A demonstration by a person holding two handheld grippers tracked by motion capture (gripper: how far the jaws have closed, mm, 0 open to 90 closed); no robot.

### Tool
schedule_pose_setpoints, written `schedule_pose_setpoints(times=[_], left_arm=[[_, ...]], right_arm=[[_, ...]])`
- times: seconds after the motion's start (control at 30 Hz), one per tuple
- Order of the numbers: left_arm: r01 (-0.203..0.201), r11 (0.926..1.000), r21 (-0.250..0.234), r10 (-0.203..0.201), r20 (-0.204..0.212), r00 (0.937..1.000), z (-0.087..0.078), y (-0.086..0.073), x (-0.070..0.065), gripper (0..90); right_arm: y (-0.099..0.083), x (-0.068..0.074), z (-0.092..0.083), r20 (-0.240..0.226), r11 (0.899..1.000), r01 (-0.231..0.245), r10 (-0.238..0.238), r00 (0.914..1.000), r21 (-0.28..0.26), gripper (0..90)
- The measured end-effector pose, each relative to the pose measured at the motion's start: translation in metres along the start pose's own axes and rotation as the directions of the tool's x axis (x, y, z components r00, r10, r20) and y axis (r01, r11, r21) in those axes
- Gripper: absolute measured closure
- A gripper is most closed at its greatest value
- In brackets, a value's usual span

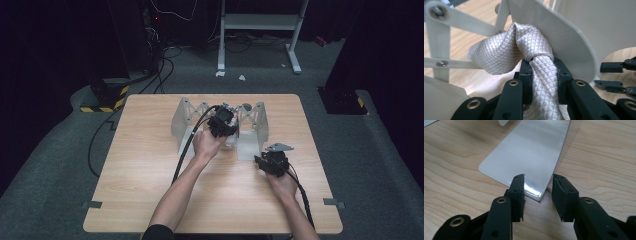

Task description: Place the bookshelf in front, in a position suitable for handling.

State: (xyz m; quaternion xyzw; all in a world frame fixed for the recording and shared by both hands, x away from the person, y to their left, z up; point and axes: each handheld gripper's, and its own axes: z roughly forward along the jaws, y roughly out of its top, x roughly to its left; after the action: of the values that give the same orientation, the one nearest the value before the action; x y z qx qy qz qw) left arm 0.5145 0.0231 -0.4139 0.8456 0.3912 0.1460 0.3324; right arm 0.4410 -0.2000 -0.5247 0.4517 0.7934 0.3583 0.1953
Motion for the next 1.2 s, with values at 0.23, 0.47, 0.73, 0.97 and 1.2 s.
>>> schedule_pose_setpoints(times=[0.23,0.47,0.73,0.97,1.2], left_arm=[[-0.018,0.9996,-0.020,0.018,0.001,0.9998,-0.015,0.008,-0.004,72.7],[-0.023,0.9987,-0.045,0.024,0.014,0.9996,-0.027,0.011,-0.009,72.7],[-0.037,0.9985,-0.040,0.038,0.025,0.9990,-0.024,0.006,-0.017,72.6],[-0.029,0.9991,-0.030,0.030,0.045,0.9985,-0.019,-0.003,-0.019,72.5],[-0.026,0.9996,0.015,0.025,0.053,0.9983,-0.004,-0.014,-0.020,72.4]], right_arm=[[0.000,0.002,0.000,0.012,1.000,0.019,-0.019,0.9998,0.003,60.6],[0.000,0.003,0.000,0.011,1.000,0.019,-0.019,0.9998,0.004,59.9],[0.000,0.002,0.001,0.011,1.000,0.020,-0.020,0.9997,0.004,59.8],[0.000,0.002,0.001,0.011,1.000,0.019,-0.019,0.9998,0.004,59.8],[0.000,0.002,0.001,0.010,1.000,0.020,-0.020,0.9997,0.004,59.6]])
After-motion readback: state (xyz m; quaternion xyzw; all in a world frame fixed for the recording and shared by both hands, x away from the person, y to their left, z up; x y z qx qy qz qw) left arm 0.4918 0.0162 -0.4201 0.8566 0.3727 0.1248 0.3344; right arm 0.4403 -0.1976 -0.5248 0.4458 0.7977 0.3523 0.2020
